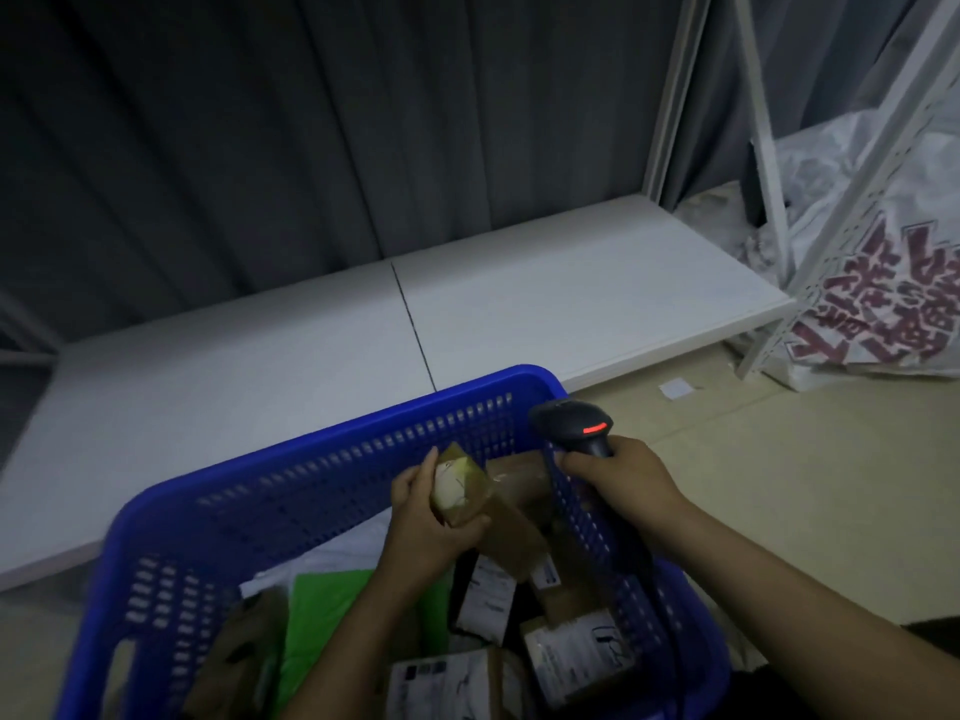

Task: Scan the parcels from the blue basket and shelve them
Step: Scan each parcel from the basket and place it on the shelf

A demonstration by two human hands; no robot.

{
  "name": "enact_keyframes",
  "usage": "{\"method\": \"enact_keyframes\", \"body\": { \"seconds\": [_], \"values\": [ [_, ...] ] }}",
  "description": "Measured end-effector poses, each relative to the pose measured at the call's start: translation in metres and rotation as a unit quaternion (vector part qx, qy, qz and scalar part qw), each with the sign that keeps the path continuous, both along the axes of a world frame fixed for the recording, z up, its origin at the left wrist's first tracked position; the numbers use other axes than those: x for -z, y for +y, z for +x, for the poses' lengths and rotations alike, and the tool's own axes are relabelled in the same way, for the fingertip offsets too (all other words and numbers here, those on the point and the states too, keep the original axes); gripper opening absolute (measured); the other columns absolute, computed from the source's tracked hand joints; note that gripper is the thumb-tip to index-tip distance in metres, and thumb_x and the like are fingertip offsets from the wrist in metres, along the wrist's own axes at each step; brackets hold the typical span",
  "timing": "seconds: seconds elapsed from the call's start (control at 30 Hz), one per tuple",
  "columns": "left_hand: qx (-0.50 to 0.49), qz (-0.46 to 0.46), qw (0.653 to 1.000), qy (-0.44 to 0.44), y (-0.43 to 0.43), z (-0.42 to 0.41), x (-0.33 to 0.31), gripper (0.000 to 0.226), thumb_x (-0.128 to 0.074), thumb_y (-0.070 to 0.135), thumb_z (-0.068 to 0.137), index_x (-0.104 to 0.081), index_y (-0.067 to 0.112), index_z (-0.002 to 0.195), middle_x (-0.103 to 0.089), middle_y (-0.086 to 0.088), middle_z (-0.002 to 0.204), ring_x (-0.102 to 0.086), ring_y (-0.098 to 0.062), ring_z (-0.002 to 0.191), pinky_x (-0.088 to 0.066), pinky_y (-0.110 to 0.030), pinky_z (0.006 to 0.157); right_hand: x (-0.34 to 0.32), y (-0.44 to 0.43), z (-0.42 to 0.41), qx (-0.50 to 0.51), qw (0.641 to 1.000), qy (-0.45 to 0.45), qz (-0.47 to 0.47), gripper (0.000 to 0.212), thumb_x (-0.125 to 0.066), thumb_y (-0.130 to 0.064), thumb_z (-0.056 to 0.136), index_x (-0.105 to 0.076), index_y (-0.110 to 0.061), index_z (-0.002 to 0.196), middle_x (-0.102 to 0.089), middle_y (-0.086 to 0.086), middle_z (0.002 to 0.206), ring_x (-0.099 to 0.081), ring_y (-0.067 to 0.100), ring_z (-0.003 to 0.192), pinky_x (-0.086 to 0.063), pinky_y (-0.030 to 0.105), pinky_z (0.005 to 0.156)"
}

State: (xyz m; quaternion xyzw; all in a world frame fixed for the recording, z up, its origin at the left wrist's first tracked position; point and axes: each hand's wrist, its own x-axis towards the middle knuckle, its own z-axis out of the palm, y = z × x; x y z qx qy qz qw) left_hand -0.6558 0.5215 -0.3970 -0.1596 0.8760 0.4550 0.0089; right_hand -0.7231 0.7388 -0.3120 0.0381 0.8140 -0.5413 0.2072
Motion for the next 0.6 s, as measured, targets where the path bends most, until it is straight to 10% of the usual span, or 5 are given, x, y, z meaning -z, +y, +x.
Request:
{"method": "enact_keyframes", "body": {
  "seconds": [0.27, 0.47, 0.6],
  "values": [
    [-0.081, 0.3, 0.944, 0.114, -0.026, 0.062, -0.075, 0.082, -0.076, 0.017, 0.068, -0.037, 0.04, 0.136, -0.053, 0.02, 0.122, -0.065, -0.001, 0.1, -0.056, -0.022, 0.077, -0.011, -0.036, 0.016, 0.043, 0.97, -0.151, -0.185, 0.027, -0.076, -0.024, 0.08, -0.071, -0.008, 0.1, -0.074, 0.017, 0.095, -0.068, 0.033, 0.092, -0.052, 0.041, 0.082],
    [-0.084, 0.311, 0.946, 0.042, -0.052, 0.087, -0.085, 0.095, -0.075, 0.069, 0.06, -0.035, 0.042, 0.142, -0.049, 0.012, 0.14, -0.056, -0.006, 0.117, -0.052, -0.028, 0.09, -0.018, -0.052, 0.019, 0.013, 0.98, -0.048, -0.194, 0.022, -0.072, -0.023, 0.084, -0.072, -0.008, 0.1, -0.077, 0.009, 0.09, -0.072, 0.025, 0.088, -0.053, 0.035, 0.077],
    [-0.153, 0.237, 0.959, 0.032, -0.057, 0.094, -0.082, 0.073, -0.071, 0.03, 0.085, -0.03, 0.035, 0.145, -0.054, 0.0, 0.134, -0.058, -0.018, 0.111, -0.051, -0.031, 0.086, -0.022, -0.06, 0.02, -0.062, 0.98, -0.027, -0.187, 0.018, -0.069, -0.023, 0.087, -0.072, -0.014, 0.101, -0.077, 0.006, 0.096, -0.072, 0.023, 0.094, -0.053, 0.04, 0.089]
  ]
}}
